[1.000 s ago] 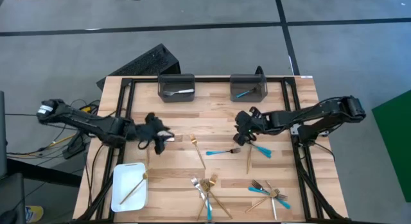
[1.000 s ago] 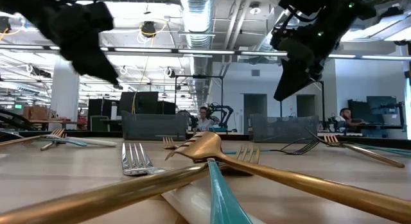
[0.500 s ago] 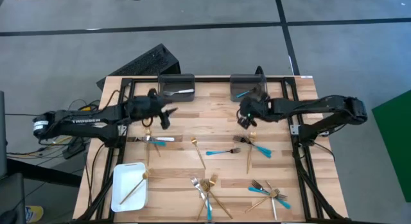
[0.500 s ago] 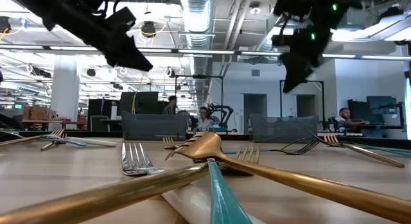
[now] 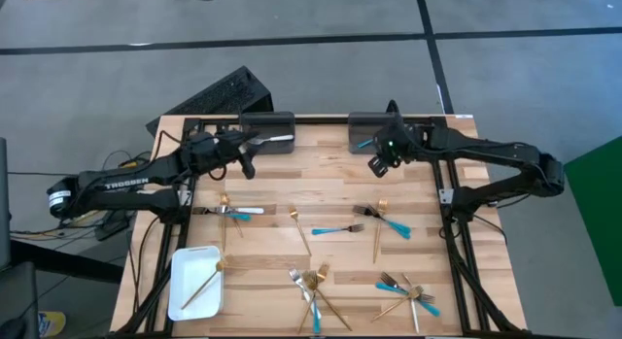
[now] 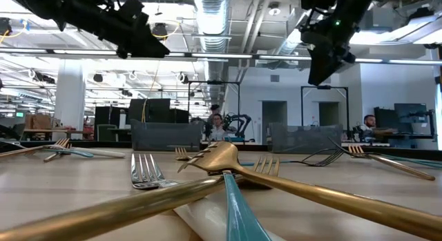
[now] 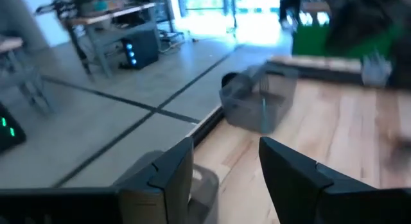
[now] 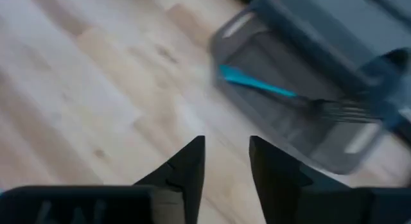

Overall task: Sort silverware by color (type)
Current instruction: Put the blue fork into the right black bin

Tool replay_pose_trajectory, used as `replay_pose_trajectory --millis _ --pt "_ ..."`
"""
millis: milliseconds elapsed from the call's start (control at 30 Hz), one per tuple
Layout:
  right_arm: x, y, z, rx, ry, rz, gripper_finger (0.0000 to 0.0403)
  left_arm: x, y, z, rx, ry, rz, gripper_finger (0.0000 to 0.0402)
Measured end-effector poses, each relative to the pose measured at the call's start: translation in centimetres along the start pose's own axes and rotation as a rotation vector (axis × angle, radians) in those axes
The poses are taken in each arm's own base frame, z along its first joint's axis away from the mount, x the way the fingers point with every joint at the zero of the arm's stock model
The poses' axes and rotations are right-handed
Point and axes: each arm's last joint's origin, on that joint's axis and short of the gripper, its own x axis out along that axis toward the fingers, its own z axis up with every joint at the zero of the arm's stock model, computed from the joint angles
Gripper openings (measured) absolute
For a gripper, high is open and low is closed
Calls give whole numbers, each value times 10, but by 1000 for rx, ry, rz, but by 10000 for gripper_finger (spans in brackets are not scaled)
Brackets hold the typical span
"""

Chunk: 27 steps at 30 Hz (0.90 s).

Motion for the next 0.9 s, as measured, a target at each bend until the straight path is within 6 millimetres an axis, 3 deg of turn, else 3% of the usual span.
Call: replay_pose_trajectory --millis 167,300,400,667,900 --pt "9 21 -21 -108 -26 -128 189 -2 -5 -27 38 176 -89 166" --pt "11 37 -42 -45 156 -30 202 -3 -10 -33 -159 191 -95 166" --pt "1 50 -58 2 208 -10 202 -6 -18 -41 -136 226 -166 166" --pt "-23 85 -93 11 247 133 189 -11 -33 -47 -105 269 -226 166" --pt "-6 100 -127 -37 243 189 175 -14 -42 -45 -100 253 -222 166"
